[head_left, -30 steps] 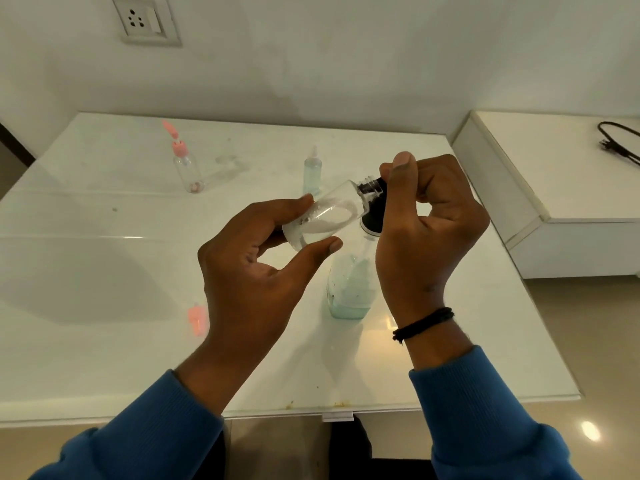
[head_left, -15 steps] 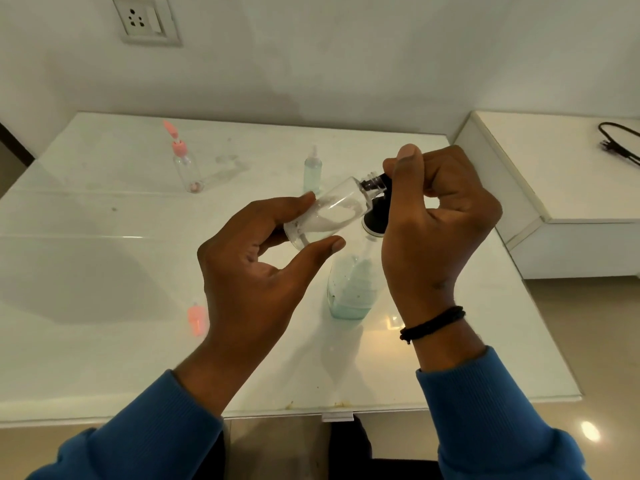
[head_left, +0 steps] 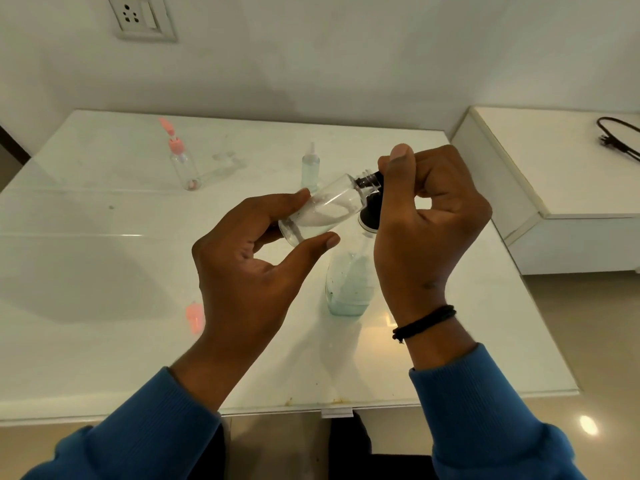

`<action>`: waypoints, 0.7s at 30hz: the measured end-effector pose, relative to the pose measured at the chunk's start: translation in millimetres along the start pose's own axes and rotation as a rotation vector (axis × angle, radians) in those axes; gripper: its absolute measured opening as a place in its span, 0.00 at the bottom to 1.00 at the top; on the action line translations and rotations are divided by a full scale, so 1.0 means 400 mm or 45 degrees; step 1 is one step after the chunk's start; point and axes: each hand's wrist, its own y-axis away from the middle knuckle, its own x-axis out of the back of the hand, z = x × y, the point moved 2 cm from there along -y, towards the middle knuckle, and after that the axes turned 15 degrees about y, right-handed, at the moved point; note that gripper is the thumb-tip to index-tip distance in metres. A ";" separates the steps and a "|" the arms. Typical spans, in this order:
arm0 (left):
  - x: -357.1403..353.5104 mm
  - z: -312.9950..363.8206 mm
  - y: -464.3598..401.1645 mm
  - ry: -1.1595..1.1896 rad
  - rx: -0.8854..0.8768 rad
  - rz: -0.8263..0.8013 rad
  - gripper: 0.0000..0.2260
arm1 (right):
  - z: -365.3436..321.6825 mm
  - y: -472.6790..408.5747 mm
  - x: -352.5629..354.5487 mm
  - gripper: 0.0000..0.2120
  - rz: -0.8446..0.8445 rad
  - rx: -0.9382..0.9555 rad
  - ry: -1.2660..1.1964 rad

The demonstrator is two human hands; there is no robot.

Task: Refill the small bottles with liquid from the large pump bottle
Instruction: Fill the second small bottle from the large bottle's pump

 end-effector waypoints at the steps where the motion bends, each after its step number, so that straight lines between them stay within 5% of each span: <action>1: 0.000 -0.001 0.001 -0.005 0.000 0.001 0.20 | 0.002 0.004 -0.001 0.16 -0.008 -0.011 -0.014; 21: -0.001 0.001 0.001 -0.009 0.010 0.013 0.20 | 0.002 -0.003 0.001 0.15 -0.007 0.001 -0.008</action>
